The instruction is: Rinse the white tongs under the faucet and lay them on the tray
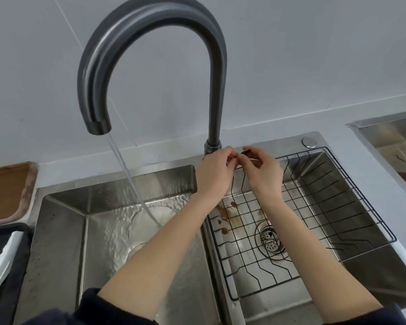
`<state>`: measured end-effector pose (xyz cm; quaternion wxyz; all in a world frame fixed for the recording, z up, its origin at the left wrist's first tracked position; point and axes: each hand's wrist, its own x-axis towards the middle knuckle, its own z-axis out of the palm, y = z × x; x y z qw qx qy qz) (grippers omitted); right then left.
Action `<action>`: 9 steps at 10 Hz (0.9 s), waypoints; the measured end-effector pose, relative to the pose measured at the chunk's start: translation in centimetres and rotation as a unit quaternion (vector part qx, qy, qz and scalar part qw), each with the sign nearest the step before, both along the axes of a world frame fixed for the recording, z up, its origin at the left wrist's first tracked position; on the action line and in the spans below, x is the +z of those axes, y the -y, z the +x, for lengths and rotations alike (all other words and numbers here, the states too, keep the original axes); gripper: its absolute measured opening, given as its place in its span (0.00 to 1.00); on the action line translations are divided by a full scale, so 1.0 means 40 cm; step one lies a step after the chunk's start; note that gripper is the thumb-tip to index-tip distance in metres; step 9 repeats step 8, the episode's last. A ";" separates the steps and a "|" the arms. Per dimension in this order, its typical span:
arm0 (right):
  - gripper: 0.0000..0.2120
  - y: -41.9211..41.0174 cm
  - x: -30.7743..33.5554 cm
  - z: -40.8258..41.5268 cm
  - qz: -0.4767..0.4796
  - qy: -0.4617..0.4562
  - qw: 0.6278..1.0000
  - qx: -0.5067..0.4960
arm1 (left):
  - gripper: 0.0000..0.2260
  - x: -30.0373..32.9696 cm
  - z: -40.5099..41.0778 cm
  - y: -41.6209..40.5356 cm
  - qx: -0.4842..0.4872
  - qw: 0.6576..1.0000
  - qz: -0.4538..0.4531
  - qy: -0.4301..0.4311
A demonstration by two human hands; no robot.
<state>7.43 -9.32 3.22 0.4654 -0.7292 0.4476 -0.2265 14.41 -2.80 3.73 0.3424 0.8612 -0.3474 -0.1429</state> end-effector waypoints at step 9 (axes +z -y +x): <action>0.36 -0.059 0.033 0.034 -0.133 -0.239 0.954 0.123 | 0.16 0.024 0.052 -0.124 0.026 0.997 -0.023 -0.071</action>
